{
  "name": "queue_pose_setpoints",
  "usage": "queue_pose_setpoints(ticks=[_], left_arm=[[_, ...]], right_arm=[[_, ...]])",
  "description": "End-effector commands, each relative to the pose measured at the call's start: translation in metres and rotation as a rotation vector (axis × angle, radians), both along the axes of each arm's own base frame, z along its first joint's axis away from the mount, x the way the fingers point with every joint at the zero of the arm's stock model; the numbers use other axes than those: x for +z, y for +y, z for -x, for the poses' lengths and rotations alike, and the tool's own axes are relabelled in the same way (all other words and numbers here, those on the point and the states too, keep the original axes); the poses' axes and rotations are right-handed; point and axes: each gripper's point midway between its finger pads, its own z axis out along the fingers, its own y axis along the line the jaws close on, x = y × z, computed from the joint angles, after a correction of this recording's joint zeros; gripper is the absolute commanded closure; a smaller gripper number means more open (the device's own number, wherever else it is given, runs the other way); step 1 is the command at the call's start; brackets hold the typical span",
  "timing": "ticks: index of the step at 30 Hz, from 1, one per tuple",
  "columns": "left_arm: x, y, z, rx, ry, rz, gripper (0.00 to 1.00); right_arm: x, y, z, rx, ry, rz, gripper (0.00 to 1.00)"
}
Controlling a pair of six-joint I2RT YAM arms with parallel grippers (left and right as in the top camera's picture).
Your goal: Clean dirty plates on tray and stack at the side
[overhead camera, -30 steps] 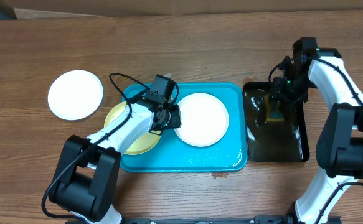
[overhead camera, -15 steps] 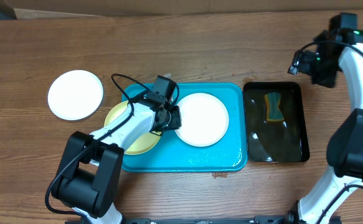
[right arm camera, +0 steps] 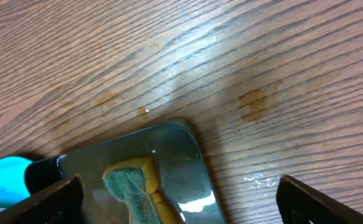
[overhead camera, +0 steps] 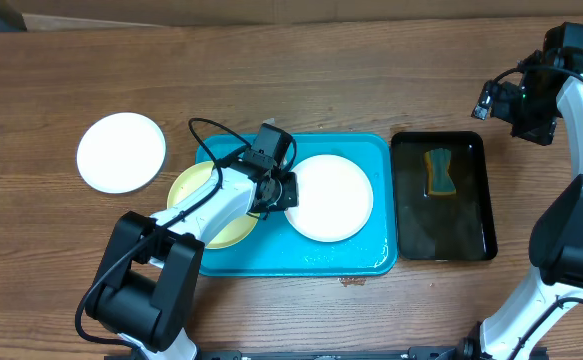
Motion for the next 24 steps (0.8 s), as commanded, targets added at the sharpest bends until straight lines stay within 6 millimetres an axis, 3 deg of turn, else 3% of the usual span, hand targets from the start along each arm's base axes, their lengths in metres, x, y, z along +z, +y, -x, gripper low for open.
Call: queue_pose_setpoints(ticks=[1,13,18,24], left_arm=[[0.023,-0.017,-0.017,-0.099,-0.067,0.046,0.96],[0.124,-0.025,-0.063,-0.118,-0.239,-0.01,0.96],[0.145,-0.051,-0.066,-0.163,-0.312,0.003,0.96],[0.154,-0.075,-0.064,-0.189,-0.434,-0.105,0.96]], right_arm=[[0.009,-0.001,-0.004,-0.007,-0.027,0.004,0.0],[0.009,-0.001,-0.004,-0.007,-0.027,0.004,0.0],[0.01,-0.001,-0.005,-0.007,-0.032,0.005,0.0],[0.015,-0.01,-0.024,-0.034,-0.115,0.018,0.0]])
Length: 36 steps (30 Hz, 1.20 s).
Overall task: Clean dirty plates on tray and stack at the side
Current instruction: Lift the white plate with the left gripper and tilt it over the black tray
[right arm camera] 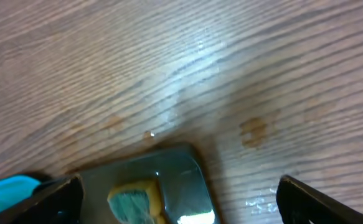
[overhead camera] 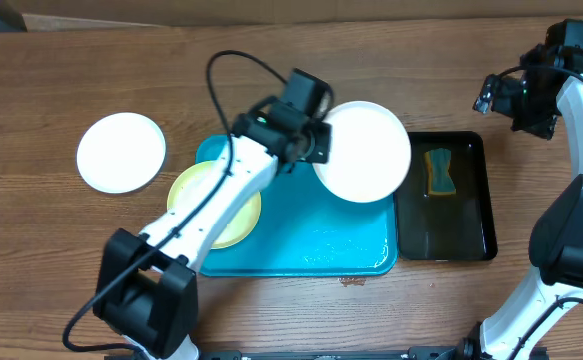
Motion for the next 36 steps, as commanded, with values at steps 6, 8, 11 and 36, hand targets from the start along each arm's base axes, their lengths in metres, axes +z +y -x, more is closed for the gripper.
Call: queue_pose_setpoints(ticks=[6,8,11,36], left_arm=[[0.043,-0.04,0.004,-0.075,-0.286,-0.152,0.96],[0.05,-0.046,0.006,-0.074,-0.348,-0.201,0.96],[0.064,-0.062,0.013,-0.107,-0.455,-0.267,0.96],[0.196,-0.162,0.089,-0.352,-1.124,-0.639,0.96]], right_arm=[[0.015,-0.038,-0.005,-0.14,-0.076,-0.045,0.0],[0.014,-0.049,0.0,-0.177,-0.068,-0.052,0.0],[0.014,-0.062,0.005,-0.206,-0.067,-0.053,0.0],[0.014,-0.065,0.005,-0.212,-0.069,-0.051,0.0]])
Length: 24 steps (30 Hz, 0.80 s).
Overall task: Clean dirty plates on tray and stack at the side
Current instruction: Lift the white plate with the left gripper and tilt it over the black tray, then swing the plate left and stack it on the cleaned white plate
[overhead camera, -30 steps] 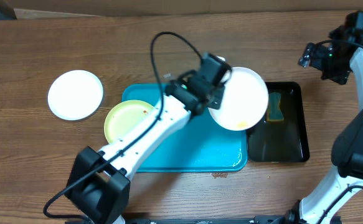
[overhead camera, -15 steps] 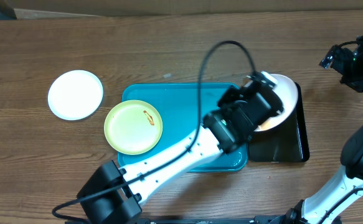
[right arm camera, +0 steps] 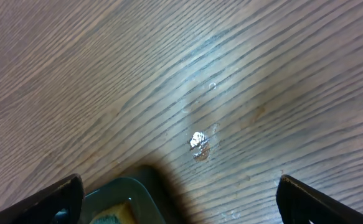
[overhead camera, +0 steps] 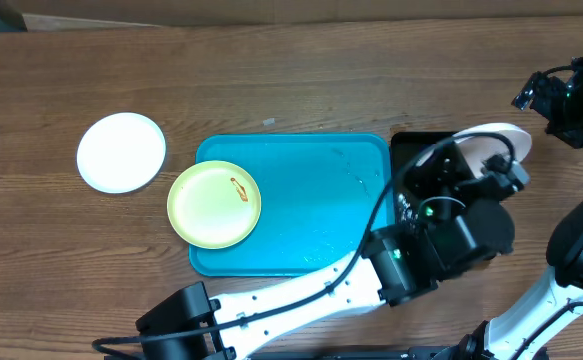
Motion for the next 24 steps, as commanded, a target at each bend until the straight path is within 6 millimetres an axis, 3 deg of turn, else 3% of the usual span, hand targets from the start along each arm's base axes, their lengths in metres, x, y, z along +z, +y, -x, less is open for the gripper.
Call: queue_pose_setpoints(ticks=[1,5,8,11,13,16,17,19,21,24], left_arm=[[0.035,0.009,0.005,0.031,-0.091,-0.075,0.96],[0.036,0.008,0.006,0.028,-0.096,-0.072,0.96],[0.027,0.012,0.004,0.053,-0.04,0.034,0.96],[-0.004,0.012,0.003,0.045,0.107,0.159,0.96],[-0.037,0.008,0.005,-0.004,0.279,0.211,0.96],[-0.071,0.008,0.004,-0.032,0.516,0.324,0.96],[-0.084,0.013,-0.004,-0.03,0.654,0.412,0.96],[-0.093,0.018,-0.015,-0.048,0.799,0.506,0.96],[-0.096,0.028,-0.03,-0.077,0.925,0.593,0.96],[-0.095,0.06,-0.06,-0.093,1.076,0.734,0.96]], right_arm=[[0.01,-0.001,-0.004,-0.001,-0.028,0.007,0.0],[0.01,-0.001,-0.004,-0.001,-0.028,0.007,0.0],[0.01,-0.001,-0.004,-0.001,-0.028,0.007,0.0],[0.01,-0.001,-0.004,-0.001,-0.028,0.007,0.0],[0.01,-0.001,-0.004,-0.001,-0.028,0.007,0.0],[0.01,-0.001,-0.004,-0.001,-0.028,0.007,0.0],[0.01,-0.001,-0.004,-0.001,-0.028,0.007,0.0],[0.01,-0.001,-0.004,-0.001,-0.028,0.007,0.0],[0.01,-0.001,-0.004,-0.001,-0.028,0.007,0.0],[0.01,-0.001,-0.004,-0.001,-0.028,0.007,0.0]])
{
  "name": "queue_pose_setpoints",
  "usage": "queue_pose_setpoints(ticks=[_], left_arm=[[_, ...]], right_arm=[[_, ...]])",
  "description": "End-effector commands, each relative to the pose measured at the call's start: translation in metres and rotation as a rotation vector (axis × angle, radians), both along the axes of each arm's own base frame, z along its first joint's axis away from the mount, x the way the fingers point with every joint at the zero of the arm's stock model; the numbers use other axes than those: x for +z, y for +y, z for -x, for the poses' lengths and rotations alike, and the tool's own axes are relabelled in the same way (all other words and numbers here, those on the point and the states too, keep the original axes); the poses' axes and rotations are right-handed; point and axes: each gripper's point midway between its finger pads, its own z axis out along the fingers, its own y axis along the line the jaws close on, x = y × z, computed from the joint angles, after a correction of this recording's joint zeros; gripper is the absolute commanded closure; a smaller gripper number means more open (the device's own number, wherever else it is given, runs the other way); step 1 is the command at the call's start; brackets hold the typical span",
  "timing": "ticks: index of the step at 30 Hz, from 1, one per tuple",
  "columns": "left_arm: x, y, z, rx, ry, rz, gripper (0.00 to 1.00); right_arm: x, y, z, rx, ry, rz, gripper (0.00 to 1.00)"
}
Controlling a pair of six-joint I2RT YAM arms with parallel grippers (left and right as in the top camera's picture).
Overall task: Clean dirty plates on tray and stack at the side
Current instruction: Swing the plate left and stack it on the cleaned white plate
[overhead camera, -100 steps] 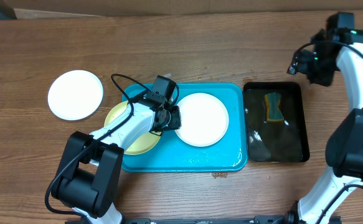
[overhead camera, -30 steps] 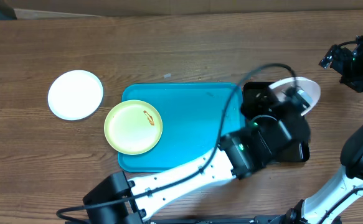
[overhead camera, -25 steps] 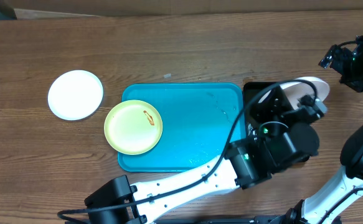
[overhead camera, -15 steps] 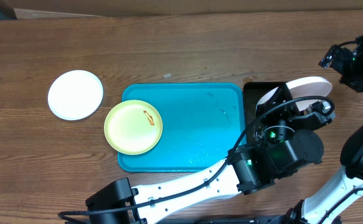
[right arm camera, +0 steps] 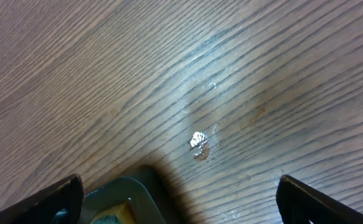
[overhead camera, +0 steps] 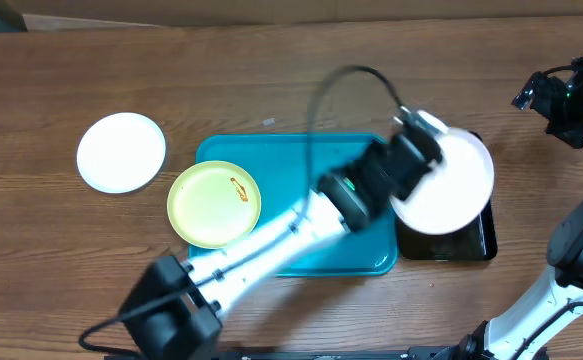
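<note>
My left gripper [overhead camera: 414,152] is shut on the rim of a white plate [overhead camera: 449,188] and holds it over the black water tray [overhead camera: 487,238], covering most of that tray. A yellow-green plate [overhead camera: 214,204] with a small orange smear lies on the left of the blue tray [overhead camera: 311,160]. Another white plate [overhead camera: 121,151] rests on the table at the far left. My right gripper [overhead camera: 559,100] hangs at the far right edge, open [right arm camera: 178,200] over bare wood. The sponge [right arm camera: 116,217] barely shows in the right wrist view and is hidden in the overhead view.
The left arm reaches diagonally across the blue tray from the front left. A corner of the black tray [right arm camera: 141,186] shows below the right gripper. A small wet spot [right arm camera: 198,142] glints on the wooden table [overhead camera: 271,70].
The white plate in my left gripper now faces up over the middle of the black tray; it was tilted at the tray's far right corner. The right arm has not moved.
My left gripper was at the rim of the white plate on the blue tray beside the yellow-green plate. Then it held that plate above the tray's back right corner, then over the black tray, where it is now. My right gripper shifted further right and stayed open.
</note>
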Motion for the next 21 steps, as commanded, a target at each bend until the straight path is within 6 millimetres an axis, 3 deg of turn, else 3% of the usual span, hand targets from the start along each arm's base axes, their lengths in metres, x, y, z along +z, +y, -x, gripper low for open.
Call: queue_pose_setpoints(ticks=[1,5,8,9,14,15,16,19,21], left_arm=[[0.02,0.025,-0.021,-0.023,0.315,0.354,0.96],[0.011,0.12,-0.073,0.179,0.414,0.432,0.96],[-0.005,0.207,-0.096,0.399,0.469,0.438,0.96],[-0.011,0.244,-0.1,0.487,0.493,0.44,0.96],[-0.029,0.38,-0.091,0.791,0.551,0.453,0.96],[-0.036,0.433,-0.08,0.913,0.544,0.43,0.96],[-0.039,0.46,-0.072,0.981,0.538,0.41,0.96],[-0.048,0.527,-0.047,1.175,0.525,0.365,0.96],[-0.05,0.556,-0.034,1.254,0.516,0.359,0.96]], right_arm=[[0.01,-0.001,-0.004,0.002,-0.028,0.008,0.0],[0.01,-0.001,-0.004,0.002,-0.028,0.008,0.0],[0.01,-0.001,-0.004,0.002,-0.028,0.008,0.0],[0.01,-0.001,-0.004,0.002,-0.028,0.008,0.0],[0.01,-0.001,-0.004,0.002,-0.028,0.008,0.0],[0.01,-0.001,-0.004,0.002,-0.028,0.008,0.0],[0.01,-0.001,-0.004,0.002,-0.028,0.008,0.0],[0.01,-0.001,-0.004,0.002,-0.028,0.008,0.0],[0.01,-0.001,-0.004,0.002,-0.028,0.008,0.0]])
